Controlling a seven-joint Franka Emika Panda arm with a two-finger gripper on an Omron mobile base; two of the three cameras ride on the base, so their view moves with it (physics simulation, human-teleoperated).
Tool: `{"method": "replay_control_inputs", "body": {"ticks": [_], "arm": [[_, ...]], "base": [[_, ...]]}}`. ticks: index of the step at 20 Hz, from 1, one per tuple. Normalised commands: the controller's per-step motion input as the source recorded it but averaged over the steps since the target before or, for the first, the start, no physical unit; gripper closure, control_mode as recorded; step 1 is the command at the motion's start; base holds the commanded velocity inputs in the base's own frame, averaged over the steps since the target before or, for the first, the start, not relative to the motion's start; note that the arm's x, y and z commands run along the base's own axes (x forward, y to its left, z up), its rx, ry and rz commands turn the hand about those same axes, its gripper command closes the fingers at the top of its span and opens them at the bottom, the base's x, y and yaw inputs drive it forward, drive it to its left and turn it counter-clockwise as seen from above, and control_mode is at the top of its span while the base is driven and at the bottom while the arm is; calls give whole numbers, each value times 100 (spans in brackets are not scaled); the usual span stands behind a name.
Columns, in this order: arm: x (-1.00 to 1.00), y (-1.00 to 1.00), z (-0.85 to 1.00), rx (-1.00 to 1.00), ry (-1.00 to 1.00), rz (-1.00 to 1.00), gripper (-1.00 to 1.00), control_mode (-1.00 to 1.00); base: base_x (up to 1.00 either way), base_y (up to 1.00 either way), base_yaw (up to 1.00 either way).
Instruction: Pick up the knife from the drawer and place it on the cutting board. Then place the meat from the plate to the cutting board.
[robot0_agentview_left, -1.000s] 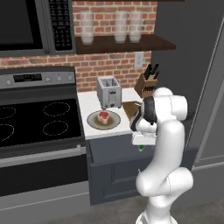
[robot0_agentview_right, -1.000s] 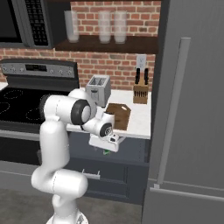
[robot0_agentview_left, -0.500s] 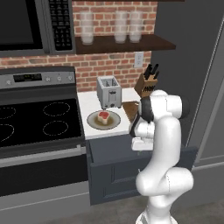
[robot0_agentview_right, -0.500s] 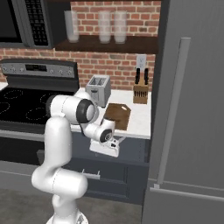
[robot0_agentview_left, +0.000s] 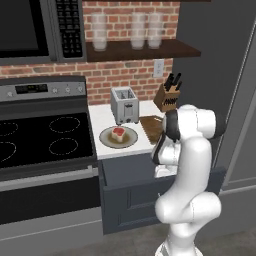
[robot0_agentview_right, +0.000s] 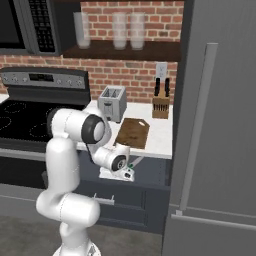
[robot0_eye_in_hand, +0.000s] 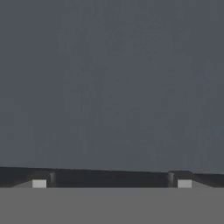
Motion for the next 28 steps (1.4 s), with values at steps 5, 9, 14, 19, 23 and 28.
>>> {"method": "replay_control_inputs", "body": {"ticks": [5, 9, 14, 19, 23, 28], "arm": [[-100, 2, 0, 0, 13, 0, -100, -100], [-100, 1, 3, 0, 15, 0, -100, -100], [-98, 1, 28, 0, 13, 0, -100, -100], [-31, 0, 77, 0, 1, 0, -100, -100], [57, -2, 59, 0, 0, 0, -100, -100], [59, -1, 3, -1, -1, -7, -100, -100]], "base": [[0, 0, 0], [0, 0, 0], [0, 0, 0], [0, 0, 0], [0, 0, 0], [0, 0, 0]]}}
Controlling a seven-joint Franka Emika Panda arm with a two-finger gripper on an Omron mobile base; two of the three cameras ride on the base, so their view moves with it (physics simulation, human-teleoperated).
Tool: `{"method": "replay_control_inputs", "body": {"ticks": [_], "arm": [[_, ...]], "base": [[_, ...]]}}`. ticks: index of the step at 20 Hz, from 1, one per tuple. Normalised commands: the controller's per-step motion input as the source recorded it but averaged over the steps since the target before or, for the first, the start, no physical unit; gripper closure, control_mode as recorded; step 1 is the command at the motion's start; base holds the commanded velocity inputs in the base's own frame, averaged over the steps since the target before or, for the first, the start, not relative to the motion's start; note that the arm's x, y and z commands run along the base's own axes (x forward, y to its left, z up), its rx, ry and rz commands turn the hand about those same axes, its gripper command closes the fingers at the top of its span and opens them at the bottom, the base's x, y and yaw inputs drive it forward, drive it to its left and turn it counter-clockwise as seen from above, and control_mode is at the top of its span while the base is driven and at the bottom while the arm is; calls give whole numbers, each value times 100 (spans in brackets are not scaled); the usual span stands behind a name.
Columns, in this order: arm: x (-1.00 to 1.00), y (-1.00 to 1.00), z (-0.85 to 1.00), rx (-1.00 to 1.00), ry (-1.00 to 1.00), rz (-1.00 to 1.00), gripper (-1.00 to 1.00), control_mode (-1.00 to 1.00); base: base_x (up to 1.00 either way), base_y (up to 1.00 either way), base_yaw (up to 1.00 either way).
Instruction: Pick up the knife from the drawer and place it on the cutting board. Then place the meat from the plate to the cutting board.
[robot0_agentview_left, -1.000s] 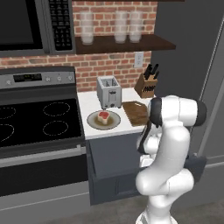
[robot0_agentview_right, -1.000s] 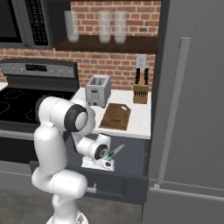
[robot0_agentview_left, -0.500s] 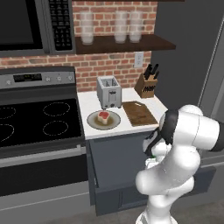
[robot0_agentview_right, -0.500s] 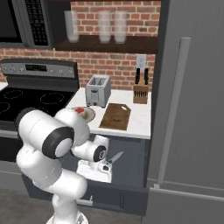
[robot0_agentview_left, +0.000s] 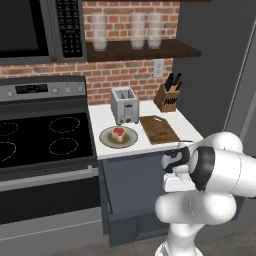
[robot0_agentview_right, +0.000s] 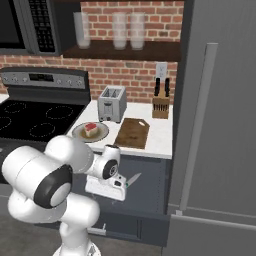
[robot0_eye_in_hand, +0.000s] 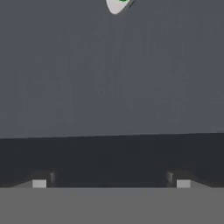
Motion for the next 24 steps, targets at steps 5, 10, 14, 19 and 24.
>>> {"method": "replay_control_inputs", "body": {"ticks": [5, 10, 14, 19, 24], "arm": [[62, -8, -5, -4, -4, -11, -100, -100], [69, -22, -1, 0, -1, -12, -100, -100], [44, -19, -20, -1, 0, -16, -100, -100], [51, -3, -23, -2, 3, -21, -100, -100], [47, 0, -34, -4, 5, -14, -100, -100]], "base": [[0, 0, 0], [0, 0, 0], [0, 0, 0], [0, 0, 0], [0, 0, 0]]}}
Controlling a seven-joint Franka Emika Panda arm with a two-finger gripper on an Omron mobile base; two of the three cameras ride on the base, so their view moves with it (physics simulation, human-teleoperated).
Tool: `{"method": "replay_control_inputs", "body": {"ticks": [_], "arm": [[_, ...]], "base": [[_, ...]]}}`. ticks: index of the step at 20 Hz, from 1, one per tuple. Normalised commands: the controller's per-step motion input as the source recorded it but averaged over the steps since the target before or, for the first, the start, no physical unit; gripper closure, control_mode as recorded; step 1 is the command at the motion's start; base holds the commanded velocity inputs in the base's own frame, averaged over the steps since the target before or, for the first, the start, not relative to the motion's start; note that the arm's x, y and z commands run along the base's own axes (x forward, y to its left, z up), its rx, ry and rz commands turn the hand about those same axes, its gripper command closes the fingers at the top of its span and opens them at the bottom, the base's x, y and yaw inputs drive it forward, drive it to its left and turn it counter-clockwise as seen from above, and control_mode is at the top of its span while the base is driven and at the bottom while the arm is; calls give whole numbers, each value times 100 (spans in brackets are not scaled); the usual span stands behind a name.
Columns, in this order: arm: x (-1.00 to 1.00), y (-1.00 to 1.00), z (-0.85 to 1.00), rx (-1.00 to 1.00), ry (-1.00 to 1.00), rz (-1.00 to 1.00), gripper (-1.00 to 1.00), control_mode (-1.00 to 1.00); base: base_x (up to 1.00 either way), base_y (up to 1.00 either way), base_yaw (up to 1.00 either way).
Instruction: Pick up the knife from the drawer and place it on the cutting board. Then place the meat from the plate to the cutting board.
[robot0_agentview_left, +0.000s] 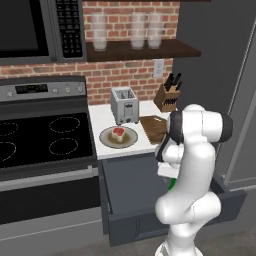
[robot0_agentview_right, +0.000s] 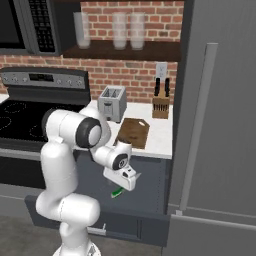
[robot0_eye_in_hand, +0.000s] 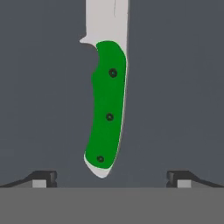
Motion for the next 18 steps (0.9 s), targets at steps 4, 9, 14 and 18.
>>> {"method": "replay_control_inputs", "body": {"ticks": [4, 9, 14, 18], "arm": [[42, 0, -39, -5, 1, -11, -100, -100], [6, -3, -40, -3, 0, -7, -100, -100], [0, 0, -31, -4, 0, -2, -100, -100], [-13, 3, -48, -10, 0, 0, 100, -100]], "base": [[0, 0, 0], [0, 0, 0], [0, 0, 0], [0, 0, 0]]}}
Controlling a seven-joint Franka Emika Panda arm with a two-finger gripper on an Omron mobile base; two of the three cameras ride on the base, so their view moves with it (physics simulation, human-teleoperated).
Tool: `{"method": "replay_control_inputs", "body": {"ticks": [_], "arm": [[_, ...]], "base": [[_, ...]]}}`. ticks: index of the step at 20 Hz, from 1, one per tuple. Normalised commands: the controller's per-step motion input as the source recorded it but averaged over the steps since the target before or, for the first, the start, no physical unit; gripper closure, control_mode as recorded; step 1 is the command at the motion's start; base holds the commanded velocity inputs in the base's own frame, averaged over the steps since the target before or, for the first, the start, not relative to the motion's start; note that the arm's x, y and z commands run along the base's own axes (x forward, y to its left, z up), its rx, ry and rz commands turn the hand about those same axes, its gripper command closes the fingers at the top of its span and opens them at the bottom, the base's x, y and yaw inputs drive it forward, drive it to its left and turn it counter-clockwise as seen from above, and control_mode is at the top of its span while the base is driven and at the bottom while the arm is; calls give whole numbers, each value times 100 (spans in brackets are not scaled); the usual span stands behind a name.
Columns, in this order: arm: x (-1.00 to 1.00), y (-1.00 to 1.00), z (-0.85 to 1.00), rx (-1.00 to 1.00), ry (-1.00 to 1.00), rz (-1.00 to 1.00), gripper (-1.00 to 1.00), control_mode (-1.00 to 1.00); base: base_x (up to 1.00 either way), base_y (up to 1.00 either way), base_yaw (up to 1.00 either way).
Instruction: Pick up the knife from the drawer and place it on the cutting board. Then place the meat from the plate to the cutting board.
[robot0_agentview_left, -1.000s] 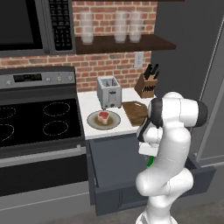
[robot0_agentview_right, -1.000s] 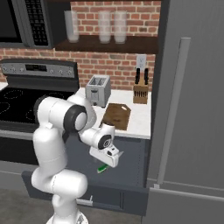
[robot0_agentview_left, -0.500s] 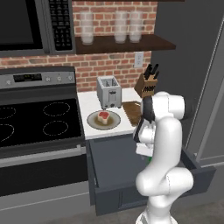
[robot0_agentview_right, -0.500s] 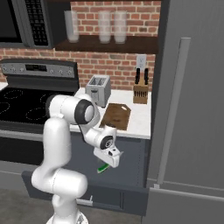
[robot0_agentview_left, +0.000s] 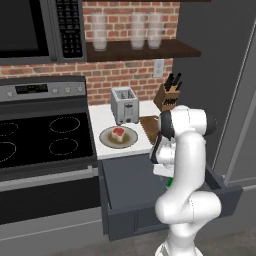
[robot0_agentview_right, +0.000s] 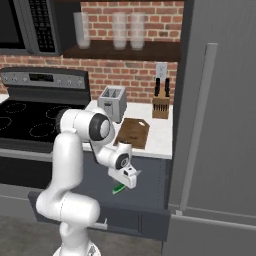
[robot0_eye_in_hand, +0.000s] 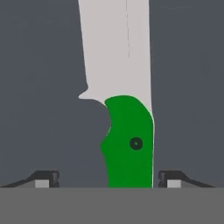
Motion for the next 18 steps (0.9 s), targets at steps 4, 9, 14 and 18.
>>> {"method": "replay_control_inputs", "body": {"ticks": [4, 9, 14, 18], "arm": [[-23, 9, -7, -6, 0, 0, 100, -100], [-45, 9, 0, 0, 0, 0, 100, -100], [-45, 4, 3, 0, 0, -3, 100, -100], [-47, -1, 79, 0, 0, -9, 100, -100]], "base": [[0, 0, 0], [0, 0, 0], [0, 0, 0], [0, 0, 0]]}}
